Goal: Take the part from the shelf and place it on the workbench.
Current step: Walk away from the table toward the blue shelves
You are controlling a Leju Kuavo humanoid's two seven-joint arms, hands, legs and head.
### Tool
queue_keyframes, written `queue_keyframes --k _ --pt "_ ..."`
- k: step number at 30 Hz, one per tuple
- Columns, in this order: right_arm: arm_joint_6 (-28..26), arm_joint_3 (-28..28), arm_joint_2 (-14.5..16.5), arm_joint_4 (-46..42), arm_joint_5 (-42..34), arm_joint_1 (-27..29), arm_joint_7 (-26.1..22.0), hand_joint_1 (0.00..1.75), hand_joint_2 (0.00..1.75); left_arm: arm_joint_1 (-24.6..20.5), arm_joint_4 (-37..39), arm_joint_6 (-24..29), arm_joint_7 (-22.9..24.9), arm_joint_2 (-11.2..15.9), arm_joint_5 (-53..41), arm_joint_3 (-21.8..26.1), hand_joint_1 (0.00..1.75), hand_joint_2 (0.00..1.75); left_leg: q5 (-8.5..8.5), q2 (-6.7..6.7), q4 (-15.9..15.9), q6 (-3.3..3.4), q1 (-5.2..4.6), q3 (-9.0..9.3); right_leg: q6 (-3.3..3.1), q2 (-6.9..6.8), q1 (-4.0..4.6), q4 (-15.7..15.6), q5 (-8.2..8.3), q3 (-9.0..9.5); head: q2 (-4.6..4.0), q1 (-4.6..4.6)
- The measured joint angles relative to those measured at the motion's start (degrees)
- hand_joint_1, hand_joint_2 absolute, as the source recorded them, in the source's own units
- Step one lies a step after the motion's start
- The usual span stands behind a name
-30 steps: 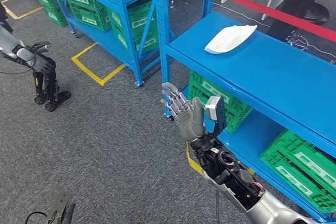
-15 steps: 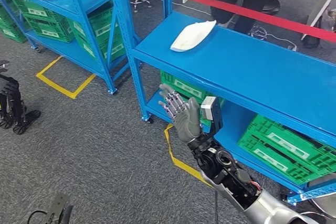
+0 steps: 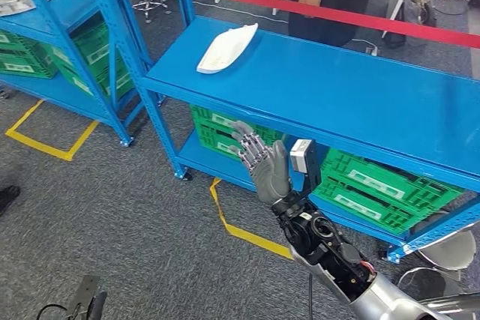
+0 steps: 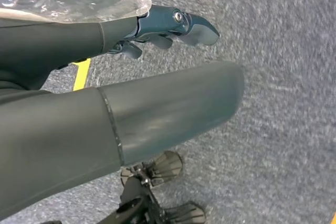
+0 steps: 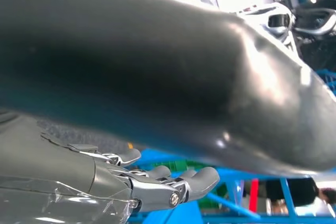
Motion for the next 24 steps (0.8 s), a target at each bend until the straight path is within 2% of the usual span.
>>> queue_keyframes --k 1,3,5,6,7,8,9,10,12,13,14,16,17,18,20,21,22,23,24 --pt "0.07 -0.02 0.02 -0.01 0.02 0.07 0.01 0.0 0.0 -0.07 0.0 0.01 -0.01 -0.04 -0.01 0.0 0.0 0.0 -0.33 -0.01 0.28 -0.28 0.15 0.04 -0.35 0.67 -0.01 -0.08 0.12 -0.02 0.0 -0.14" --pt "0.29 -0.08 0.05 -0.03 0.09 -0.05 0.03 0.0 0.0 -0.21 0.0 0.08 -0.04 -0.16 -0.04 0.0 0.0 0.0 -2.37 -2.1 3.17 -0.73 0.45 -1.06 -0.96 1.82 -0.16 -0.29 0.38 0.03 0.0 -0.33" --pt "0.46 -0.14 0.15 -0.03 0.16 -0.15 0.09 0.0 0.0 -0.07 0.01 0.23 -0.05 -0.21 -0.08 0.0 0.0 0.0 -6.3 -5.21 11.27 -0.85 0.58 -4.94 -1.41 3.07 -0.13 -0.32 0.55 -0.09 0.0 -0.61" --pt "0.49 -0.14 0.2 -0.02 0.17 -0.1 0.13 0.0 0.0 0.1 0.01 0.31 -0.04 -0.2 -0.08 0.0 0.0 0.0 -7.86 -6.01 15.44 -0.8 0.58 -7.09 -1.58 3.78 -0.06 -0.32 0.61 -0.16 0.0 -0.69" --pt "0.51 -0.14 0.25 -0.02 0.19 -0.02 0.15 0.0 0.0 0.31 0.02 0.36 -0.03 -0.2 -0.09 0.0 0.0 0.0 -8.59 -6.51 18.42 -0.69 0.53 -8.79 -1.7 4.58 0.03 -0.32 0.67 -0.22 0.0 -0.74" --pt "0.51 -0.15 0.26 -0.02 0.19 0.04 0.17 0.0 0.0 0.45 0.02 0.37 -0.02 -0.2 -0.09 0.0 0.0 0.0 -7.96 -6.69 18.69 -0.51 0.49 -9.22 -1.76 5.34 0.1 -0.31 0.72 -0.24 0.0 -0.76" --pt "0.51 -0.16 0.27 -0.02 0.19 0.07 0.18 0.0 0.0 0.51 0.02 0.38 -0.02 -0.2 -0.1 0.0 0.0 0.0 -6.41 -6.9 16.92 -0.26 0.46 -8.63 -1.77 6.11 0.16 -0.31 0.77 -0.23 0.0 -0.76" --pt "0.51 -0.18 0.29 -0.03 0.19 0.08 0.19 0.0 0.0 0.46 0.02 0.38 -0.02 -0.21 -0.12 0.0 0.0 0.0 -4.17 -7.48 13.24 0.04 0.44 -7.06 -1.76 6.85 0.19 -0.31 0.83 -0.19 0.0 -0.78" --pt "0.51 -0.22 0.33 -0.02 0.2 0.01 0.19 0.0 0.0 0.23 0.02 0.38 -0.02 -0.11 -0.15 0.0 0.0 0.0 -0.56 -9.73 4.84 0.57 0.42 -3.2 -1.51 8.23 0.23 -0.28 0.95 -0.26 0.0 -0.79" --pt "0.51 -0.23 0.34 -0.02 0.2 -0.03 0.18 0.0 0.0 0.14 0.02 0.38 -0.02 -0.05 -0.17 0.0 0.0 0.0 0.26 -10.52 2.1 0.72 0.36 -1.93 -1.27 8.89 0.21 -0.27 1.04 -0.39 0.0 -0.81" --pt "0.51 -0.26 0.35 -0.02 0.2 -0.05 0.17 0.0 0.0 0.08 0.02 0.38 -0.02 0.01 -0.18 0.0 0.0 0.0 0.39 -10.8 0.82 0.81 0.25 -1.34 -0.97 9.5 0.13 -0.29 1.13 -0.55 0.0 -0.82" --pt "0.51 -0.32 0.35 -0.03 0.21 0.0 0.17 0.0 0.0 -0.08 0.02 0.38 -0.02 -0.1 -0.2 0.0 0.0 0.0 0.48 -9.62 0.3 1.14 0.17 -1.08 -0.26 10.45 -0.04 -0.44 1.3 -0.94 0.0 -0.84" --pt "0.51 -0.39 0.34 -0.03 0.21 0.02 0.16 0.0 0.0 -0.19 0.01 0.37 -0.02 -0.19 -0.21 0.0 0.0 0.0 0.66 -9.03 0.0 1.39 0.22 -0.91 0.02 9.81 0.01 -0.03 0.93 -1.3 0.0 -0.79" --pt "0.51 -0.48 0.34 -0.03 0.21 -0.02 0.17 0.0 0.0 -0.29 0.01 0.37 -0.03 -0.27 -0.22 0.0 0.0 0.0 0.82 -8.38 -0.33 1.7 0.3 -0.75 0.27 8.46 0.1 1.31 -0.03 -2.03 0.0 -0.61" --pt "0.51 -0.66 0.34 -0.02 0.21 -0.11 0.16 0.0 0.0 -0.25 0.02 0.36 -0.04 -0.31 -0.24 0.0 0.0 0.0 0.94 -7.1 -0.68 2.1 0.27 -0.54 0.61 4.78 0.26 7.52 -3.55 -4.82 0.0 -0.23" --pt "0.5 -0.69 0.35 -0.02 0.21 -0.09 0.19 0.0 0.0 -0.15 0.02 0.35 -0.06 -0.29 -0.24 0.0 0.0 0.0 0.9 -6.4 -0.67 2.23 0.22 -0.54 0.79 3.75 0.19 11.62 -5.44 -6.64 0.0 -0.07" --pt "0.5 -0.7 0.35 0.01 0.2 -0.02 0.21 0.0 0.0 -0.05 0.02 0.34 -0.05 -0.28 -0.24 0.0 0.0 0.0 0.85 -5.68 -0.66 2.26 0.18 -0.54 0.97 3.32 0.06 15.06 -6.7 -8.16 0.0 -0.02" --pt "0.49 -0.69 0.35 0.06 0.19 0.04 0.26 0.0 0.0 0.0 0.02 0.33 -0.05 -0.27 -0.24 0.0 0.0 0.0 0.79 -4.99 -0.64 2.24 0.17 -0.53 1.14 3.14 -0.12 16.81 -6.99 -8.87 0.0 0.02" --pt "0.48 -0.69 0.35 0.11 0.16 0.08 0.3 0.0 0.0 0.02 0.02 0.33 -0.06 -0.28 -0.24 0.0 0.0 0.0 0.72 -4.33 -0.61 2.19 0.18 -0.52 1.27 3.0 -0.3 16.44 -6.29 -8.54 0.0 0.07"
